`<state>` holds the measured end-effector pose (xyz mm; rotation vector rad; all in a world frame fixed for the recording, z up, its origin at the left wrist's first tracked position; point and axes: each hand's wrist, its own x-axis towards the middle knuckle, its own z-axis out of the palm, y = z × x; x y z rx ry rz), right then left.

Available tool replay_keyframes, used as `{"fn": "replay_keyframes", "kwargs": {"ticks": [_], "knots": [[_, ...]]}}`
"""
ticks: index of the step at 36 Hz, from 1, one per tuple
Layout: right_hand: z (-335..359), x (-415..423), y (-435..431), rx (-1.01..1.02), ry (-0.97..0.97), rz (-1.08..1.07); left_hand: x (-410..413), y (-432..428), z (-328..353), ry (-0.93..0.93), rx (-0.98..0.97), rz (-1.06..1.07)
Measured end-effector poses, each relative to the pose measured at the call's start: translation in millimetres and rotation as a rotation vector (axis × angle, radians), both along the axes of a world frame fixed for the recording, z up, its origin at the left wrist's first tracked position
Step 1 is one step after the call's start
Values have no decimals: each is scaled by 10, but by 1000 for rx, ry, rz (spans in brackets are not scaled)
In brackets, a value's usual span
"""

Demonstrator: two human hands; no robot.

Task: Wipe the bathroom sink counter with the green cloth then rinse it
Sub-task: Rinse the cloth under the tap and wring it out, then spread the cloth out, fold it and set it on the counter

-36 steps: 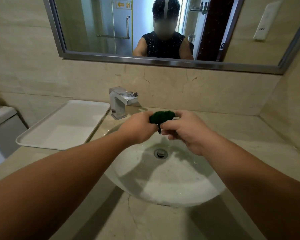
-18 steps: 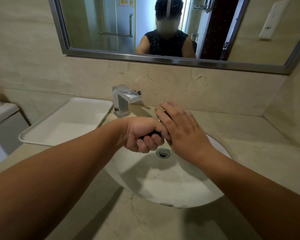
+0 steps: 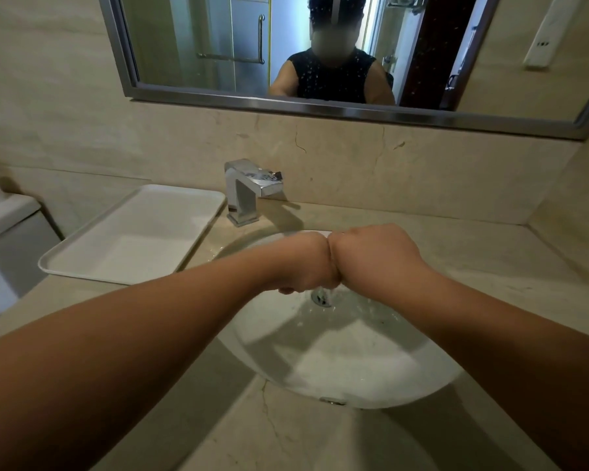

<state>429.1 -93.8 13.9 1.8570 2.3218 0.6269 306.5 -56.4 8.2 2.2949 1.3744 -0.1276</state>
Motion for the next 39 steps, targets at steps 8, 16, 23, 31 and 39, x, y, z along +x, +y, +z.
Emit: {"fn": "replay_keyframes", "kwargs": {"ticks": [8,16,23,31,39], "knots": [[-73,11,99,-229,78,-196,-7,9,-135,99,430,-124],[54,63,4,-462,584,-56,-61,-30,-80,72,678,-193],[-53,60,-50,-555,1032,-254,-148,11,-40,114,817,-313],[-125,116,-143,-492,1065,-248,-115,-16,-124,111,810,-184],[23,275,-203,-432,1344,-251,-362,3,31,-148,257,91]]}}
